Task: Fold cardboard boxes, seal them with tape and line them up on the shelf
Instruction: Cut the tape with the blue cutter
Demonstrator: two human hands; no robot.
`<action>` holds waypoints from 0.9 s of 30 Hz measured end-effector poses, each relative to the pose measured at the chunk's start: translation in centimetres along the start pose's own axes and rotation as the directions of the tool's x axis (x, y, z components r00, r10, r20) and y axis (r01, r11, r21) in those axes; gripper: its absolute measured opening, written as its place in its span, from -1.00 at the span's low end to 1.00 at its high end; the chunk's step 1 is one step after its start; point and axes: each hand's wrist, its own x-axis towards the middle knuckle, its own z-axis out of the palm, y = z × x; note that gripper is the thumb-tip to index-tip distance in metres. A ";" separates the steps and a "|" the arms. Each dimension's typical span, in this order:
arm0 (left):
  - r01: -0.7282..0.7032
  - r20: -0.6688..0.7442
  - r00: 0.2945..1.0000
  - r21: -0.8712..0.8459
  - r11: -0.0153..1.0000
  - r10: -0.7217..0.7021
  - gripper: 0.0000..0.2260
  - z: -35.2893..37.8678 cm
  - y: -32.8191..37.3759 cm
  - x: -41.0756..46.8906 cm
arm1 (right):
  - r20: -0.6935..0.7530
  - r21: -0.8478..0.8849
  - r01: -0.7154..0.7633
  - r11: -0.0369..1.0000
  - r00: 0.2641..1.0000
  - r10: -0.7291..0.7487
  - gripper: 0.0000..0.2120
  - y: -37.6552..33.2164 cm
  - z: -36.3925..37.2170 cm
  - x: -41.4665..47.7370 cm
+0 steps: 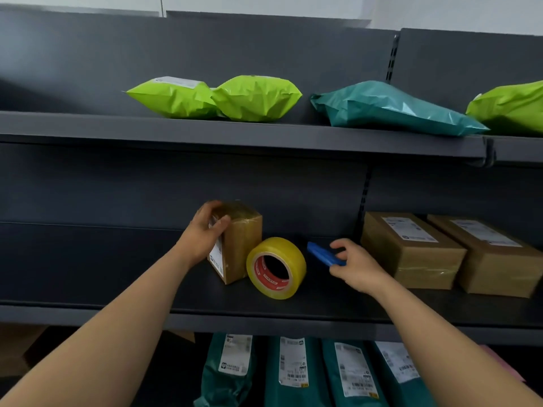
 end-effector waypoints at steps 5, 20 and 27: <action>0.083 -0.211 0.974 0.011 0.996 -0.079 -0.51 0.8 -0.2 -0.7 | 0.042 0.172 0.036 0.984 0.998 -0.044 -0.70 -2.9 -2.5 0.1; 0.290 -0.195 0.938 -0.020 0.957 -0.288 -0.75 3.4 -1.6 -4.5 | 0.162 0.172 0.154 0.973 0.970 -0.183 -0.76 -9.0 -2.7 1.0; 0.210 -0.313 0.929 0.004 0.978 -0.199 -0.68 4.3 -0.8 -5.1 | 0.096 0.156 0.056 0.986 0.993 -0.071 -0.55 -8.9 1.7 0.3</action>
